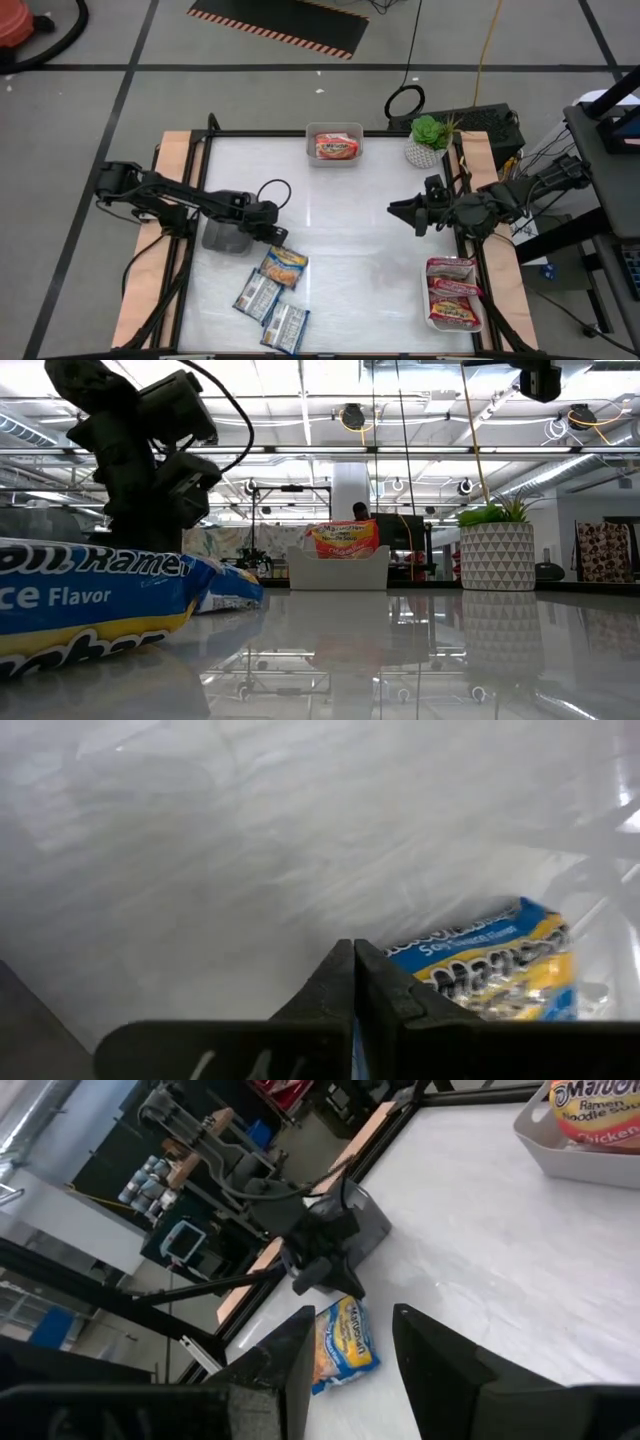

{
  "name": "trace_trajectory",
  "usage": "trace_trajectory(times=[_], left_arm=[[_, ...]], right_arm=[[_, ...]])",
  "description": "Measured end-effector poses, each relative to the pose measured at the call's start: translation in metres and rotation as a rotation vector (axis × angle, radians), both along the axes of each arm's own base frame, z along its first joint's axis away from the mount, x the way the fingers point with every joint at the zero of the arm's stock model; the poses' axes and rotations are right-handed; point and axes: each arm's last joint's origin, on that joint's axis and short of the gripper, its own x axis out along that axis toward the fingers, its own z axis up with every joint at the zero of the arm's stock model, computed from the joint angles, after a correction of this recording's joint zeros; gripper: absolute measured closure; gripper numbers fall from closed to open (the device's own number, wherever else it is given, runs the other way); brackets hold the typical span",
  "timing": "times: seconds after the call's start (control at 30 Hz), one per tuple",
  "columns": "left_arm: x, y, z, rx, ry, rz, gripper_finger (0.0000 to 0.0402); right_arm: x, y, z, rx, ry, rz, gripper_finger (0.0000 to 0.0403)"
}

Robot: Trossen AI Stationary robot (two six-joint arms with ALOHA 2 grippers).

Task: Sort Maruchan noodles
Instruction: Put the top blue noodle pack into the black bin

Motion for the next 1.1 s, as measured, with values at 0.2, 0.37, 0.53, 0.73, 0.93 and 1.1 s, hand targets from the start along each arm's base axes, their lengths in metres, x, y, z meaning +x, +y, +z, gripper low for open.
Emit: trace_trajectory(times=[0.2, 0.37, 0.53, 0.73, 0.93, 1.1], left_arm=[[0.010, 0.001, 0.021, 0.040, -0.117, 0.014, 0.0399], [0.024, 0.001, 0.044, 0.079, -0.283, 0.004, 0.0400], [0.034, 0.001, 0.062, 0.118, -0.350, -0.037, 0.0400], [0.037, 0.002, 0.070, 0.139, -0.373, -0.035, 0.0401], [0.035, 0.002, 0.067, 0.148, -0.336, -0.026, 0.0401], [0.031, 0.004, 0.063, 0.168, -0.272, 0.010, 0.0401]], right_arm=[[0.001, -0.003, 0.000, 0.029, 0.003, 0.011, 0.0276], [0.014, -0.004, -0.007, 0.156, 0.050, 0.088, 0.0276], [0.038, -0.003, -0.014, 0.170, 0.074, 0.122, 0.0276], [0.077, -0.008, -0.027, 0.063, 0.180, 0.159, 0.0276], [0.119, -0.011, -0.069, -0.057, 0.300, 0.275, 0.0255], [0.152, -0.005, -0.086, -0.195, 0.172, 0.430, 0.0196]])
